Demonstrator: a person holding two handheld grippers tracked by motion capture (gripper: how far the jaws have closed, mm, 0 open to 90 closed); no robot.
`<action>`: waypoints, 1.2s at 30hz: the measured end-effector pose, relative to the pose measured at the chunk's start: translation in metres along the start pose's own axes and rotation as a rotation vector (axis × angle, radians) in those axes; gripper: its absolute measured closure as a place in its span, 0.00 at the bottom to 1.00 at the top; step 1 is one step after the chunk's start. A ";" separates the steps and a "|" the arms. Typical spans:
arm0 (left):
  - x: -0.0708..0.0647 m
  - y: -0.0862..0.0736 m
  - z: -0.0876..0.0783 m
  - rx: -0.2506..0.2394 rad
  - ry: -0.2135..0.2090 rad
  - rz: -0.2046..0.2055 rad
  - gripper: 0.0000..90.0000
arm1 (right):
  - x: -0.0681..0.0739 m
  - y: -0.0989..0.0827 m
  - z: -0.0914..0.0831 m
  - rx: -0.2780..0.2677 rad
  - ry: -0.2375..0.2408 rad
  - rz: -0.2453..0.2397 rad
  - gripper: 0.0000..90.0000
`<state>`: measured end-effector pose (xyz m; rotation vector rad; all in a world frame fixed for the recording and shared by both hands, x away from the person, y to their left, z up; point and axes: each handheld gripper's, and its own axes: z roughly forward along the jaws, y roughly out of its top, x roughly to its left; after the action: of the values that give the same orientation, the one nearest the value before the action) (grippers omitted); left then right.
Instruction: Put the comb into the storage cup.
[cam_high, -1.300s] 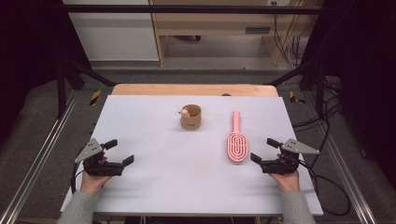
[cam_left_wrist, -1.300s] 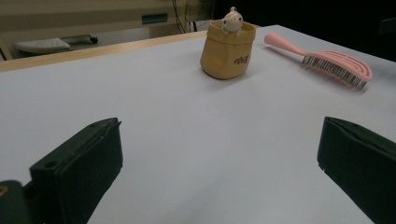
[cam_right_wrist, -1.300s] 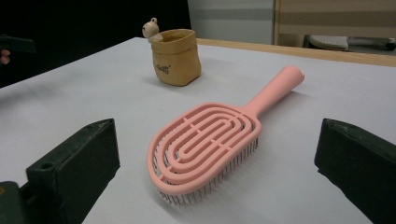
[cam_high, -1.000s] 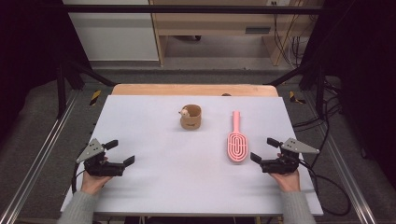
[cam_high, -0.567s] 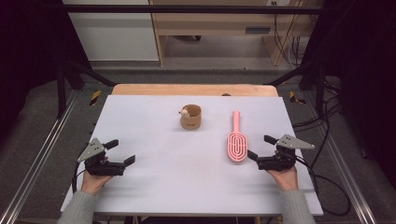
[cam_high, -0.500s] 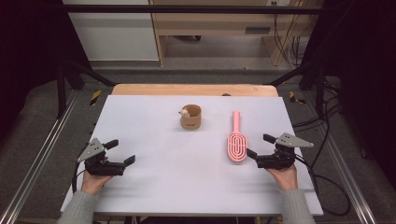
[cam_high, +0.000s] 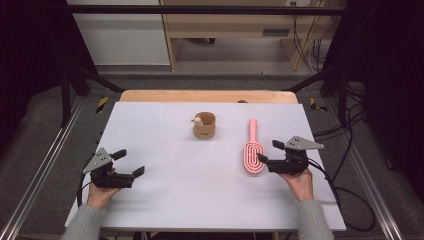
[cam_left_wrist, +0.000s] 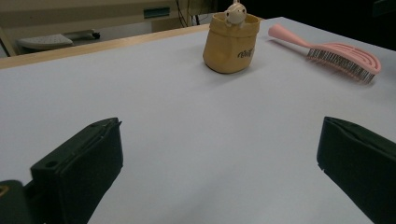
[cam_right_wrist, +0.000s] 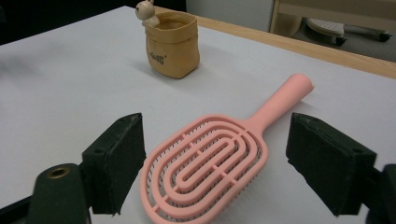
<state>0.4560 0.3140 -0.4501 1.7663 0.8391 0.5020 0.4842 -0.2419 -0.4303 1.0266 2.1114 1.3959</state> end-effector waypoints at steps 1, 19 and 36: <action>0.000 0.000 0.000 0.000 0.001 0.000 0.00 | 0.001 0.001 0.002 0.006 -0.002 -0.003 0.26; 0.000 0.000 0.000 0.005 0.001 0.002 0.00 | 0.007 0.018 0.024 0.041 -0.020 -0.029 0.66; 0.000 0.000 0.001 0.007 0.001 0.006 0.00 | 0.023 0.022 0.043 0.129 0.095 -0.023 1.00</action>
<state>0.4562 0.3135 -0.4506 1.7753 0.8375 0.5044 0.5067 -0.1934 -0.4273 0.9981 2.3012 1.3366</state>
